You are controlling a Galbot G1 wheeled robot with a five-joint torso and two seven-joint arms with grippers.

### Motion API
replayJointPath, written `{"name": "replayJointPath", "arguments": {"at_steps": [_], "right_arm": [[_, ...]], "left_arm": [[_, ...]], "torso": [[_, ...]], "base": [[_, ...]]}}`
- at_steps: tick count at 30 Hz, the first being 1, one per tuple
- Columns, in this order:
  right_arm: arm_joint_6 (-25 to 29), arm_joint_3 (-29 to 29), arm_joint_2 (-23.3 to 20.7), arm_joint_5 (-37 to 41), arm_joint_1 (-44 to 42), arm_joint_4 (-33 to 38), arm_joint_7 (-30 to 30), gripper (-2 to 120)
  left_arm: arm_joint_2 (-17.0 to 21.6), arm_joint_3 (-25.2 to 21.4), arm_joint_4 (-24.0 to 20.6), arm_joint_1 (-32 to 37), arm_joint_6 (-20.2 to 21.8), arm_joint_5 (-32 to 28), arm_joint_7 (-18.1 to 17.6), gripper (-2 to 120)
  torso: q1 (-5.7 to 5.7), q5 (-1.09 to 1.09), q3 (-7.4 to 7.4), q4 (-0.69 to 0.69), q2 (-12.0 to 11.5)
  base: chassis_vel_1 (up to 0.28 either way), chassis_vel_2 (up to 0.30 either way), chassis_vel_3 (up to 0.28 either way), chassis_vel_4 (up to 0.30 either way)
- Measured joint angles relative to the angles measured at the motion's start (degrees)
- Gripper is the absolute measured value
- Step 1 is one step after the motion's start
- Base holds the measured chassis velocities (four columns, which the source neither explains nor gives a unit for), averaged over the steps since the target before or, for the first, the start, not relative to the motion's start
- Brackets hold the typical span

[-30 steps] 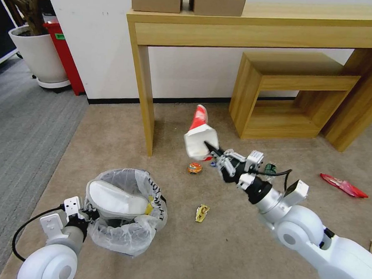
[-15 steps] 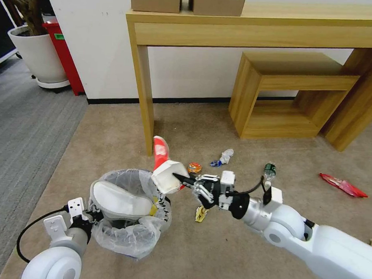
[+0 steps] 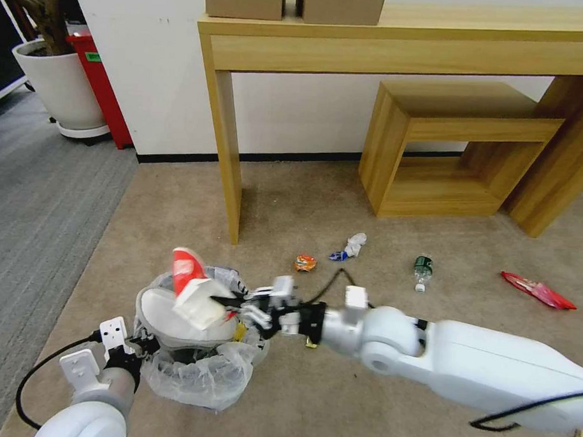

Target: Pick up the trash bin and place the garbage on the floor into it.

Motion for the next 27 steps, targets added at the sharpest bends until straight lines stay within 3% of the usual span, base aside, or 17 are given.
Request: {"name": "replayJointPath", "arguments": {"at_steps": [27], "right_arm": [[-7.0, -5.8, 4.2, -3.4, 1.5, -2.9, 12.9, 0]], "left_arm": [[-0.6, 0.4, 0.1, 0.0, -0.3, 0.2, 0.2, 1]], "torso": [[0.00, 0.00, 0.00, -0.02, 0.0]], "base": [[0.000, 0.000, 0.000, 0.000]]}}
